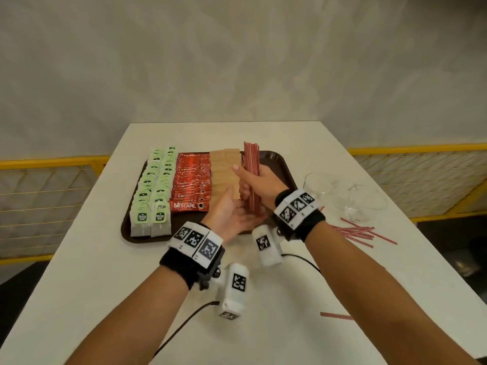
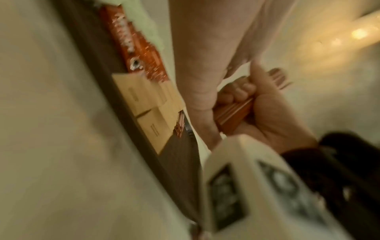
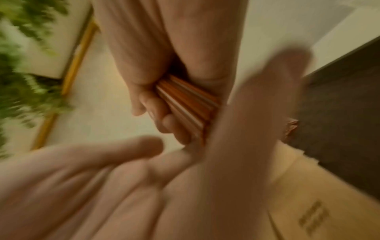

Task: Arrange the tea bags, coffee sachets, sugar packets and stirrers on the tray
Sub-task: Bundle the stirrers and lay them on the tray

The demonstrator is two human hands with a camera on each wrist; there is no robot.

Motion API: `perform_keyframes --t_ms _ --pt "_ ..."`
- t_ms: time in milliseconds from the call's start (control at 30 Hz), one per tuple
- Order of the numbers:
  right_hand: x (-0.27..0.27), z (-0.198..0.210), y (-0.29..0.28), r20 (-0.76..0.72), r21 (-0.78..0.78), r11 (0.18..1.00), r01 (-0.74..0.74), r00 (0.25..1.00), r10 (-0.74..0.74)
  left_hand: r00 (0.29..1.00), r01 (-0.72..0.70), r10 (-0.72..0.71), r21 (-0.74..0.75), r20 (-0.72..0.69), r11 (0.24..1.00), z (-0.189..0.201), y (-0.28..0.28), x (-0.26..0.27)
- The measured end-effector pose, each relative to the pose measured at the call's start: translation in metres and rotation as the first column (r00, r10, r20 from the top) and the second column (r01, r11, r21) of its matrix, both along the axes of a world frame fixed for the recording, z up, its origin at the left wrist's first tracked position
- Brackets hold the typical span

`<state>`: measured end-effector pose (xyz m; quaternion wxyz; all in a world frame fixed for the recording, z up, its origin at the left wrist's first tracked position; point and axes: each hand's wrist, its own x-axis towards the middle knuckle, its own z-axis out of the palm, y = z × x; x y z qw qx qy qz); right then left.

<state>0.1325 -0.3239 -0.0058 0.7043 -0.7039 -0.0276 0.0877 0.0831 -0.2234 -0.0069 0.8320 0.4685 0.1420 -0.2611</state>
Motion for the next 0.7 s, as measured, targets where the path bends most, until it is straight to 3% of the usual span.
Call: perform_keyframes --t_ms 67,100,167,200,233,300,333,400,467,600,633,667,700 --pt "0.022 0.001 -0.018 -0.16 -0.08 0.995 0.052 0.985 -0.065 0.992 0.026 -0.069 0.358 0.108 0.933 0.002 -0.004 0.005" --pt "0.031 0.003 -0.025 -0.195 -0.238 0.97 0.05 0.976 -0.098 0.961 0.014 -0.17 0.576 0.218 0.817 0.002 -0.004 0.007" --pt "0.047 0.006 -0.038 -0.212 -0.598 0.801 -0.015 0.967 -0.14 0.779 -0.123 -0.502 0.877 0.376 0.465 -0.002 -0.003 0.008" --pt "0.055 0.003 -0.045 -0.201 -0.69 0.724 -0.021 0.966 -0.164 0.661 -0.189 -0.666 0.935 0.347 0.3 -0.005 -0.005 0.008" --pt "0.062 0.001 -0.05 -0.207 -0.713 0.701 -0.029 0.963 -0.171 0.553 -0.235 -0.79 0.959 0.264 0.157 -0.011 -0.008 0.01" --pt "0.071 0.0 -0.053 -0.261 -0.654 0.753 -0.071 0.956 -0.137 0.397 -0.285 -0.918 0.954 0.025 -0.097 -0.023 -0.019 0.016" --pt "0.076 -0.001 -0.054 -0.267 -0.643 0.761 -0.085 0.956 -0.119 0.344 -0.315 -0.936 0.931 -0.069 -0.185 -0.028 -0.025 0.019" --pt "0.084 0.0 -0.05 -0.273 -0.714 0.69 -0.118 0.955 -0.119 0.273 -0.373 -0.946 0.888 -0.173 -0.27 -0.035 -0.038 0.023" --pt "0.092 0.0 -0.048 -0.275 -0.77 0.63 -0.102 0.944 -0.183 0.228 -0.394 -0.951 0.873 -0.208 -0.286 -0.044 -0.047 0.024" --pt "0.108 0.002 -0.047 -0.158 -0.893 0.439 -0.103 0.983 -0.091 0.214 -0.387 -0.952 0.875 -0.22 -0.29 -0.058 -0.053 0.023" --pt "0.11 0.006 -0.043 -0.198 -0.89 0.433 -0.144 0.977 -0.083 0.207 -0.386 -0.953 0.877 -0.22 -0.286 -0.059 -0.054 0.023" --pt "0.119 0.002 -0.042 -0.207 -0.854 0.501 -0.141 0.975 -0.077 0.199 -0.384 -0.955 0.88 -0.218 -0.281 -0.059 -0.054 0.023" --pt "0.117 0.007 -0.038 -0.214 -0.851 0.496 -0.171 0.976 -0.03 0.193 -0.38 -0.957 0.883 -0.216 -0.275 -0.059 -0.054 0.023"
